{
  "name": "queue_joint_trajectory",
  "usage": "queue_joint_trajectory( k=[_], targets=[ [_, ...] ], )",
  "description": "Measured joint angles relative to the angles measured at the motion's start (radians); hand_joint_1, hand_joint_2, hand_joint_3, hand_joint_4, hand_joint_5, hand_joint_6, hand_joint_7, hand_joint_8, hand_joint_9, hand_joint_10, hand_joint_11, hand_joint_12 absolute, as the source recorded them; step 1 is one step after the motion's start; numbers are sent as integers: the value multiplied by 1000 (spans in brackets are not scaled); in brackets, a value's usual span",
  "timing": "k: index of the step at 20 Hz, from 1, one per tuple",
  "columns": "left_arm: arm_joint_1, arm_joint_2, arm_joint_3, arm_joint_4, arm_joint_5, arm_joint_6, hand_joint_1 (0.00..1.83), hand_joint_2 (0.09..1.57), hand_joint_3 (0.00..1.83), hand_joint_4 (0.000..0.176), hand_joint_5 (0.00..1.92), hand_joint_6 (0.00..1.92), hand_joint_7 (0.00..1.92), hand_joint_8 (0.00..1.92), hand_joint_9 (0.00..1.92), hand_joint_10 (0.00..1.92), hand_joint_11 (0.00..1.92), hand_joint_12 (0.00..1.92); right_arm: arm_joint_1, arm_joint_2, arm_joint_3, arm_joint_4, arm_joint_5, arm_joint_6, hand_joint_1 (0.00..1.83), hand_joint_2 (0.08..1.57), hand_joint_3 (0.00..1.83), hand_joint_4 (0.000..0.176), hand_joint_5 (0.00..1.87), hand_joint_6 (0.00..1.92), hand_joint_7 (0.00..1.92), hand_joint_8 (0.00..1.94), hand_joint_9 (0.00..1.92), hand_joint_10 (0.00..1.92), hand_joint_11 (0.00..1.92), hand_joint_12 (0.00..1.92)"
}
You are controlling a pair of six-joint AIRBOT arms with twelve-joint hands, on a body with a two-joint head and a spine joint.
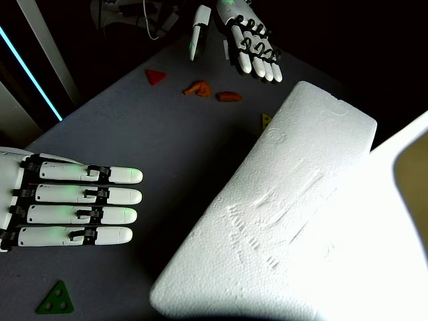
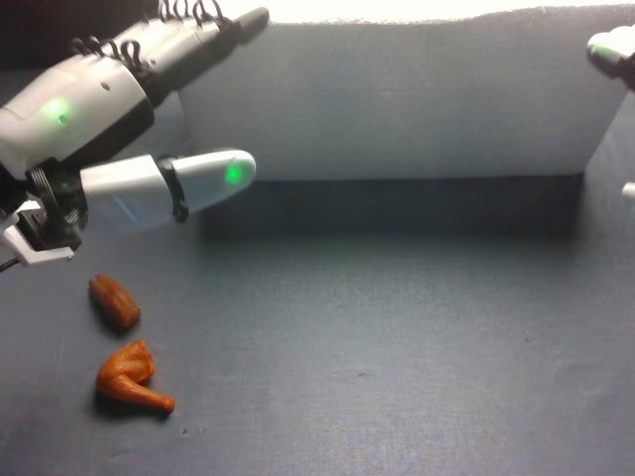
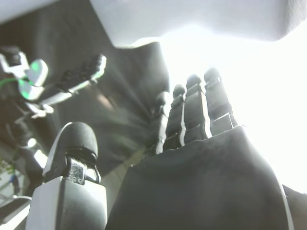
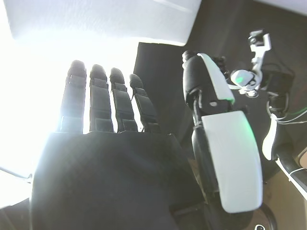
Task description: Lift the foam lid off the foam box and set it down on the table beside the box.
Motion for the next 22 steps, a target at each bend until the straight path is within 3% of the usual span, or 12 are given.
queue_joint_trajectory(
  k=[1,4,6,7,8,9,10,12,14,16,17,22],
  targets=[
    [-2,-6,3,-23,-8,8,330,1300,0,31,0,0,0,0,0,0,0,0,0,-1,1,20,15,-7,595,1371,15,0,0,0,0,0,0,0,32,16],
    [-3,-8,17,-61,-23,18,467,1318,0,25,1,0,0,0,0,0,0,0,0,-4,13,59,52,-19,422,1309,0,0,0,0,0,0,0,0,0,1324],
    [-4,-8,29,-104,-24,39,585,1303,0,25,5,2,0,0,0,0,0,0,0,-10,21,99,78,-38,384,1314,1,0,0,0,0,0,0,0,0,1244],
    [-4,-14,38,-111,-26,40,625,1302,0,16,6,2,0,0,0,0,0,0,0,-11,24,104,83,-42,407,1309,1,0,0,0,0,0,0,0,0,969],
    [-6,-21,48,-129,-24,39,630,1294,0,35,0,0,0,0,0,0,0,0,0,-14,27,115,87,-48,392,1308,1,5,0,0,0,0,0,0,0,662],
    [-7,-26,54,-158,-21,38,588,1280,0,52,0,0,0,0,0,0,20,11,0,-17,32,127,89,-53,346,1275,0,40,0,0,0,0,0,0,0,609],
    [-11,-34,70,-167,-17,40,573,1271,0,56,0,0,0,0,0,0,4,6,2,-21,43,144,90,-57,345,1248,0,49,0,0,0,0,0,0,0,879],
    [-30,-43,88,-193,-11,43,490,1239,0,51,0,0,0,0,0,0,0,0,29,-29,55,180,90,-72,423,1268,1,17,0,0,0,0,0,0,0,1503],
    [-39,-53,104,-219,-11,46,437,1186,0,86,0,0,0,0,0,0,0,0,43,-30,58,187,95,-82,499,1304,7,0,0,0,0,0,0,0,0,1438],
    [-43,-72,126,-257,1,50,435,1142,0,114,0,0,0,0,0,0,0,0,62,-40,65,204,90,-105,511,1277,0,28,0,0,0,0,0,0,0,1422],
    [-43,-80,134,-278,6,48,453,1141,0,102,0,0,0,0,0,0,19,9,81,-50,77,211,76,-114,586,1282,0,8,0,0,0,0,0,0,0,1431],
    [-36,-108,178,-381,5,40,602,1130,0,44,0,0,0,0,0,0,16,8,192,-102,141,249,-23,-168,626,1233,0,0,0,0,0,0,0,0,0,1258]
  ],
)
